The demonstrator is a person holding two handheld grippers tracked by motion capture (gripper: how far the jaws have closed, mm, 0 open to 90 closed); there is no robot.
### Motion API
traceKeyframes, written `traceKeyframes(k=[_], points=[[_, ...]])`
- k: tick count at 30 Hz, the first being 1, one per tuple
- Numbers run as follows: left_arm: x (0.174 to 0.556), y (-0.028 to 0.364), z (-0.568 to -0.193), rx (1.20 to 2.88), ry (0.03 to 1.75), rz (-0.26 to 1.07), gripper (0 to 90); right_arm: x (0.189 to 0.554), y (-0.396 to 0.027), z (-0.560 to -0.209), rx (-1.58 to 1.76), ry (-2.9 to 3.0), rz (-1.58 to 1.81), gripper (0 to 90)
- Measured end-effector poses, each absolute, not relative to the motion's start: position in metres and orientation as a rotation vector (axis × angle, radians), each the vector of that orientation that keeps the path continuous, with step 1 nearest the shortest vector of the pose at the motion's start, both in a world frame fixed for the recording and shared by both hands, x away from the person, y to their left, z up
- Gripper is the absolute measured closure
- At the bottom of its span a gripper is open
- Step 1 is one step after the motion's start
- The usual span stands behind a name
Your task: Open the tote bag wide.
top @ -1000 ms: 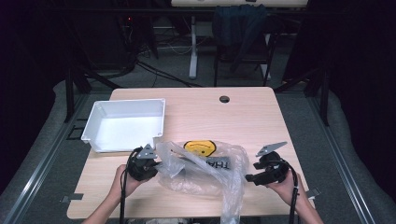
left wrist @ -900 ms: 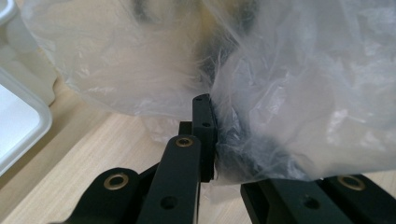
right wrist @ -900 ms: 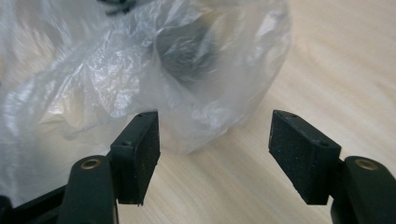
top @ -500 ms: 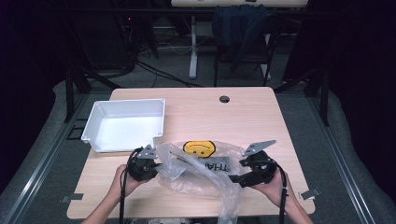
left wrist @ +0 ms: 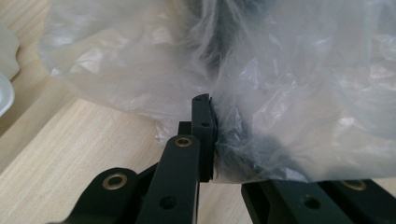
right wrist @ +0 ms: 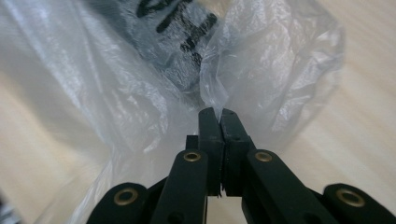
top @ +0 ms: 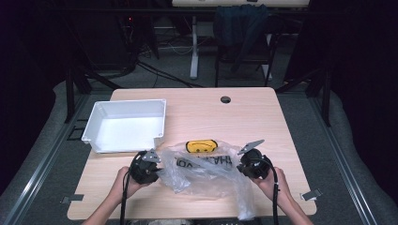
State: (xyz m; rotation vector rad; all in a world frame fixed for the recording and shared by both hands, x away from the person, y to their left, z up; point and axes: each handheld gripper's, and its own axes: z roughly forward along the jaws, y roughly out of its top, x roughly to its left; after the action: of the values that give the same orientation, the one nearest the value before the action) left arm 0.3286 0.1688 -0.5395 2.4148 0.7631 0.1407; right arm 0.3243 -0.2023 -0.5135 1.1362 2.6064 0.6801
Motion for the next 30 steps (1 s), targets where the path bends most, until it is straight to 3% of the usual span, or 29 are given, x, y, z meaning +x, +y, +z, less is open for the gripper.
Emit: traceKeyframes(k=[9, 16, 24, 30], points=[[0.334, 0.171, -0.546, 2.469, 0.805, 0.132, 87.2, 0.364, -0.206, -0.537, 1.195, 2.565, 0.492, 89.9], [0.334, 0.169, -0.545, 2.479, 0.810, 0.150, 87.2, 0.370, -0.211, -0.546, 1.210, 2.554, 0.421, 88.9], [0.333, 0.170, -0.543, 2.474, 0.815, 0.162, 86.6, 0.346, -0.221, -0.501, 1.179, 2.505, 0.774, 45.7], [0.337, 0.169, -0.544, 2.484, 0.819, 0.161, 86.2, 0.324, -0.218, -0.493, 1.130, 2.626, 0.887, 36.1]])
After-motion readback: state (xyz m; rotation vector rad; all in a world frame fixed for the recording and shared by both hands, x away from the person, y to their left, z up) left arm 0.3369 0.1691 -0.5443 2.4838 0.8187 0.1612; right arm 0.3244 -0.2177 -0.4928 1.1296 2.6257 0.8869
